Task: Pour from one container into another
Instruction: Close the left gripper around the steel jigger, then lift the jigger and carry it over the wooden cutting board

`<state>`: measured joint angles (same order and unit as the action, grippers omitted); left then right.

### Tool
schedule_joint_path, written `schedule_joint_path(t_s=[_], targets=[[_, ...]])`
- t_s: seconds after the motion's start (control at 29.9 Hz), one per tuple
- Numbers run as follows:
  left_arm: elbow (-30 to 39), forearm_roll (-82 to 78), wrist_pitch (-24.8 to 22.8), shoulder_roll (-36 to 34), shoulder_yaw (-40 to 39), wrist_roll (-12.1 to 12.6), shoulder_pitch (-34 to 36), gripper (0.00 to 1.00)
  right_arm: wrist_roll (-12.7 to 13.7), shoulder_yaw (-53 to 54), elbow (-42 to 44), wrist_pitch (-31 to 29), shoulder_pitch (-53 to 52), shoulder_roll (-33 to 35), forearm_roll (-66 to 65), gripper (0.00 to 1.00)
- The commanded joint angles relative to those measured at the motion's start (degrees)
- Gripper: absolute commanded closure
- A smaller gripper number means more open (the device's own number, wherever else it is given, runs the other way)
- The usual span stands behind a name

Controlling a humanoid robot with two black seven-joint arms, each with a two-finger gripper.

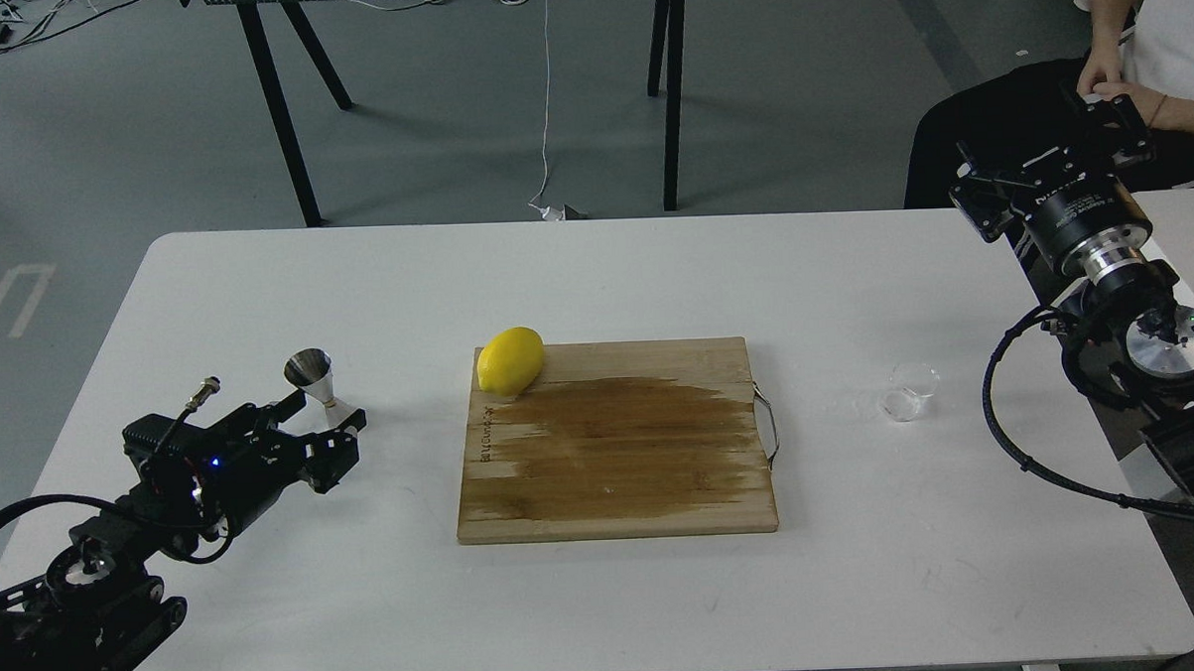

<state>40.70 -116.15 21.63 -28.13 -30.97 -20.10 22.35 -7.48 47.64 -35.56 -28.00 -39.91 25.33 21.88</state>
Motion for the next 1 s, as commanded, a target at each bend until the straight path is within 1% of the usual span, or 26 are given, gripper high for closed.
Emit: schedule_joint_path(t_s=[0.0, 0.03, 0.1, 0.33, 0.37, 0.47, 0.5, 0.67, 0.77, 0.87, 0.97], targets=[[-4.3, 0.1, -0.4, 1.7, 0.2, -0.1, 1.8, 0.23, 0.0, 0.0, 1.5, 0.0, -0.4, 0.1, 0.0, 0.0], [-5.5, 0.0, -0.4, 2.6, 0.4, -0.2, 2.3, 0.26, 0.0, -0.1, 2.0, 0.0, -0.6, 0.1, 0.0, 0.0], [-7.8, 0.0, -0.4, 4.0, 0.7, -0.2, 3.2, 0.4, 0.0, -0.1, 2.9, 0.0, -0.8, 0.1, 0.0, 0.0], [-8.5, 0.2, -0.1, 4.3, 0.7, -0.1, 3.9, 0.63, 0.0, -0.1, 3.2, 0.0, -0.7, 0.0, 0.0, 0.0], [-8.6, 0.2, -0.1, 4.3, 0.7, 0.0, 3.9, 0.67, 0.0, -0.1, 3.2, 0.0, -0.7, 0.0, 0.0, 0.0], [-8.6, 0.2, -0.3, 4.3, 0.7, 0.2, 4.0, 0.86, 0.0, -0.2, 3.2, 0.0, -0.7, 0.0, -0.1, 0.0], [-8.6, 0.3, -0.3, 4.3, 0.8, 0.2, 4.0, 0.9, 0.0, -0.2, 3.2, 0.0, -0.7, 0.0, 0.0, 0.0], [-8.2, 0.3, 0.2, 4.1, 0.5, -0.3, 4.4, 0.93, 0.0, -0.1, 3.2, 0.0, -0.8, 0.0, -0.1, 0.0], [-7.4, 0.4, 1.1, 3.6, 0.3, -0.4, 6.3, 0.93, 0.0, -0.1, 3.3, 0.0, -0.8, 0.0, 0.0, 0.0], [-4.7, 0.3, 1.8, 2.0, 0.5, -0.3, 8.6, 0.93, 0.0, -0.2, 3.2, 0.0, -0.8, 0.1, -0.1, 0.0], [0.8, 0.2, 1.2, -0.3, 0.5, -0.2, 10.7, 0.93, 0.0, -0.2, 3.2, 0.0, -0.9, 0.1, 0.0, 0.0]])
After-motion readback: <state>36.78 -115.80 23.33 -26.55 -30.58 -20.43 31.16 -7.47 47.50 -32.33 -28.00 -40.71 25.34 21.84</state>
